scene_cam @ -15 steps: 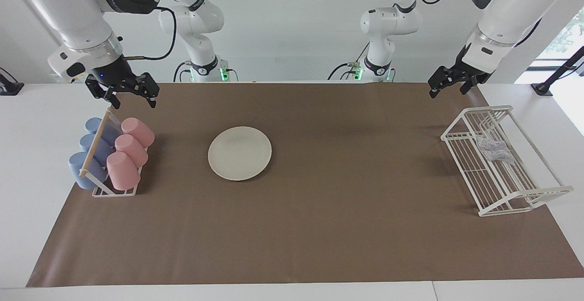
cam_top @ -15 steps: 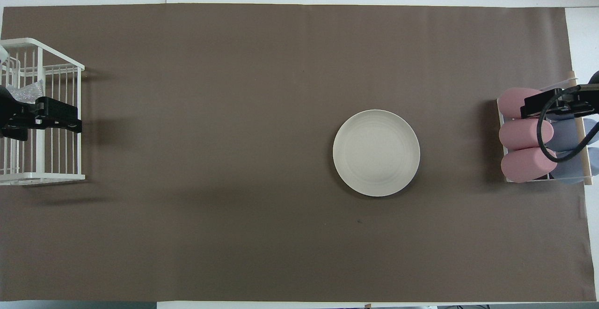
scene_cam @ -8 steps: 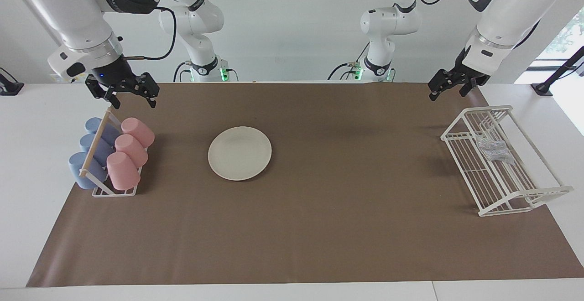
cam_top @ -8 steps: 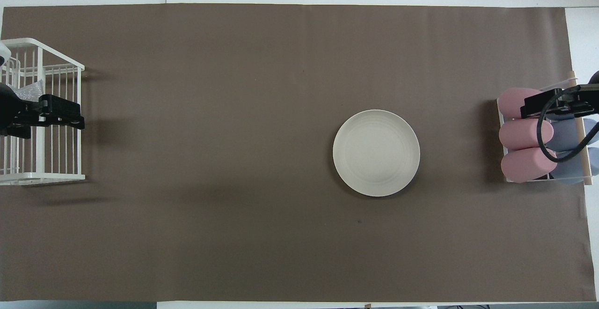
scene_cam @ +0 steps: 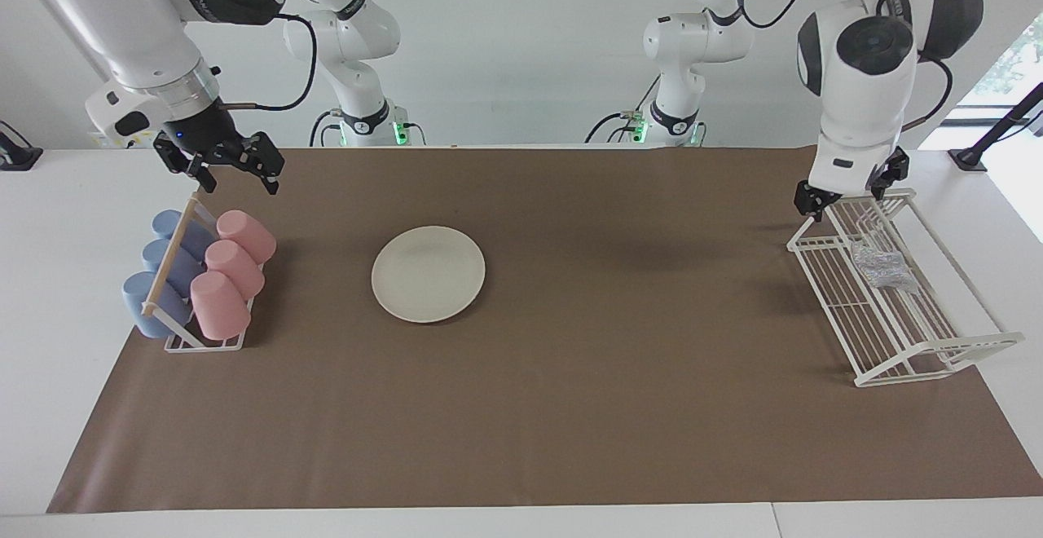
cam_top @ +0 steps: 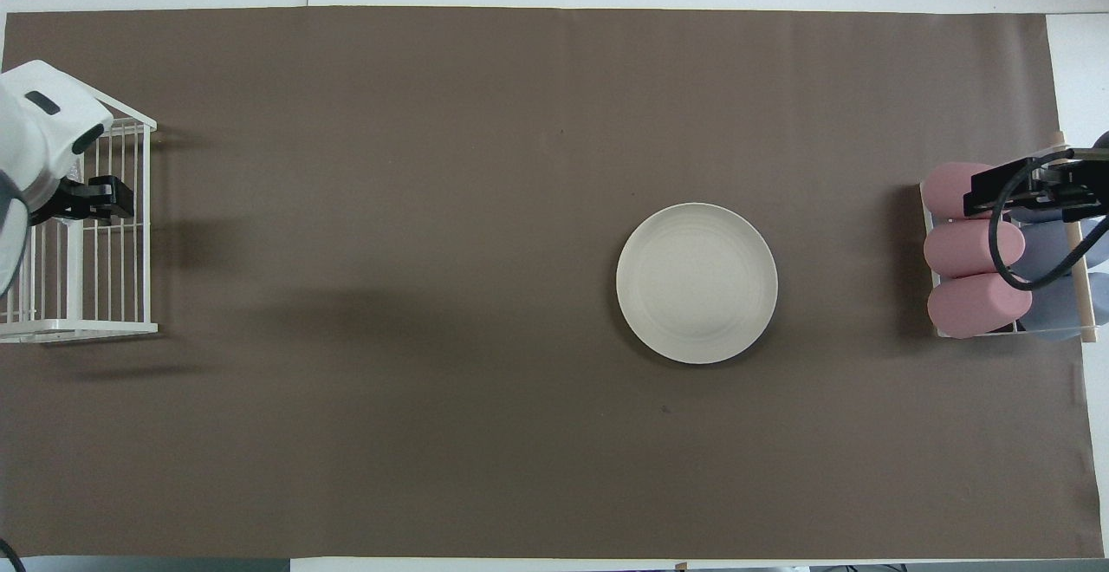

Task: Wipe plate with sponge
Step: 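Grasp the rack sponge with the left gripper while the right gripper rises, then extend the sponge with the left gripper while the right gripper approaches, then grasp the sponge from the left gripper with the right gripper, then open the left gripper while the right gripper carries the sponge to the plate, then rub the sponge over the plate surface with the right gripper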

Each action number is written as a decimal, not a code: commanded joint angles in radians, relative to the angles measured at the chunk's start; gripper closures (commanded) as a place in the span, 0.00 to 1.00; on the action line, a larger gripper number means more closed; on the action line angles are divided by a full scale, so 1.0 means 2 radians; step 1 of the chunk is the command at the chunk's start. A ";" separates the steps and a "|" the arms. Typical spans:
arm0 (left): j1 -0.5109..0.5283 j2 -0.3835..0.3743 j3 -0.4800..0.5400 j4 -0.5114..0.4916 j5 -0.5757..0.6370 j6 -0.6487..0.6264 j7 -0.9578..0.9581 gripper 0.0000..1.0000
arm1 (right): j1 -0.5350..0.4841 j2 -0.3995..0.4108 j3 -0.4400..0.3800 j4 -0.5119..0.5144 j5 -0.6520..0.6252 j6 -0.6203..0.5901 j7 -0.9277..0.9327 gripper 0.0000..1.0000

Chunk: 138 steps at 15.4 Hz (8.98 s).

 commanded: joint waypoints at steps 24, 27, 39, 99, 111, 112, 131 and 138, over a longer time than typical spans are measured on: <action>-0.014 0.114 0.003 0.019 0.176 -0.016 -0.067 0.71 | 0.093 -0.018 0.004 -0.022 0.020 0.015 0.516 0.00; -0.015 0.115 0.002 0.020 0.175 -0.012 -0.067 1.00 | 0.089 -0.018 0.004 -0.024 0.020 0.028 0.535 0.00; -0.011 0.097 -0.001 0.145 0.027 -0.085 0.041 1.00 | 0.087 -0.024 0.002 -0.045 0.024 0.066 0.543 0.00; -0.076 -0.133 0.003 -0.288 -1.063 0.109 0.466 1.00 | 0.262 0.141 0.082 0.105 0.109 0.067 0.889 1.00; -0.087 -0.136 0.003 -0.289 -1.062 0.107 0.443 0.00 | 0.230 0.136 0.074 0.090 0.097 0.071 0.865 1.00; -0.087 -0.138 0.003 -0.289 -1.061 0.109 0.437 0.00 | 0.217 0.125 0.074 0.060 0.084 0.080 0.842 1.00; -0.027 -0.148 0.007 -0.165 -0.602 0.096 0.163 0.00 | 0.159 0.087 0.077 -0.276 0.070 0.429 0.751 1.00; -0.026 -0.111 0.007 -0.067 -0.345 -0.002 0.121 0.00 | 0.132 0.082 0.076 -0.301 0.071 0.426 0.705 1.00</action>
